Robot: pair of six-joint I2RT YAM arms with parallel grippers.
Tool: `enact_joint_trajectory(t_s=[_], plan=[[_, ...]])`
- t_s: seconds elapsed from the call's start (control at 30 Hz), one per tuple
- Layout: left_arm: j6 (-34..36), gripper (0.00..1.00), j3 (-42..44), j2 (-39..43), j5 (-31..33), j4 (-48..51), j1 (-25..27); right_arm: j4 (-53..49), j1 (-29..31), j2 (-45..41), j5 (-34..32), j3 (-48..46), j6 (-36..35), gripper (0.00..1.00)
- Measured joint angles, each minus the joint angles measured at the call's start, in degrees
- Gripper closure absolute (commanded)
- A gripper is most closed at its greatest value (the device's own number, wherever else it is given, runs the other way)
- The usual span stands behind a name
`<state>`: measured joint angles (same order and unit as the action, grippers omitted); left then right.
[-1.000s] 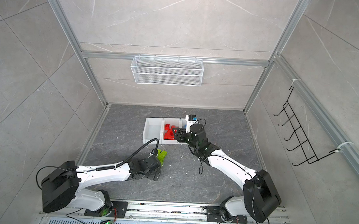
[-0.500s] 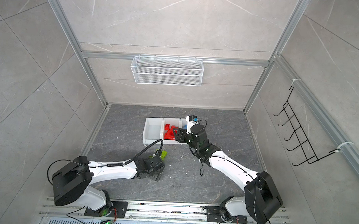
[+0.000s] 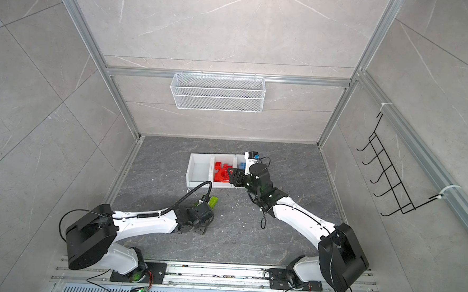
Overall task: Sort the legos into containers by color
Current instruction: 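Lift the lime-green brick toward the empty compartment with the left gripper, then open the left gripper over the empty compartment to drop the brick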
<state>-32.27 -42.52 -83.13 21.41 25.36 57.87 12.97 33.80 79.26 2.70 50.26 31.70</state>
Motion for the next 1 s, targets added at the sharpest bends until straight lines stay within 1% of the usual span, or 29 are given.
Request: enact_joint_trajectory(t_s=[0.27, 0.33, 0.37, 0.43, 0.57, 0.63, 0.73, 1.0], plan=[[0.1, 0.32, -2.8, 7.2, 1.6, 5.5, -0.1, 0.5, -0.3, -0.7, -0.3, -0.7, 0.0, 0.3], [1.5, 0.32, -4.7, 7.9, 2.0, 6.3, -0.8, 1.0, -0.5, -0.8, -0.4, -1.1, 0.2, 0.24], [2.4, 0.32, -5.9, 7.9, 2.1, 6.4, -1.4, 1.3, -0.6, -0.8, -0.5, -1.3, 0.5, 0.24], [4.4, 0.32, -8.5, 7.9, 1.8, 6.3, -3.9, 2.8, -1.0, -1.1, -1.0, -2.8, 1.0, 0.23], [8.7, 0.32, -12.2, 7.9, -0.3, 5.0, -11.5, 6.0, -1.7, -2.8, -1.7, -6.4, 1.1, 0.19], [10.6, 0.32, -13.3, 7.6, -2.1, 4.5, -15.4, 7.6, -1.8, -3.9, -1.8, -7.8, 0.3, 0.19], [13.3, 0.32, -15.6, 5.8, -3.9, 4.2, -19.5, 10.3, -1.8, -5.8, -1.3, -9.4, -1.8, 0.18], [19.6, 0.32, -22.9, -5.3, -7.0, 0.5, -23.4, 19.6, -1.8, -10.7, -0.8, -16.3, -5.1, 0.16]])
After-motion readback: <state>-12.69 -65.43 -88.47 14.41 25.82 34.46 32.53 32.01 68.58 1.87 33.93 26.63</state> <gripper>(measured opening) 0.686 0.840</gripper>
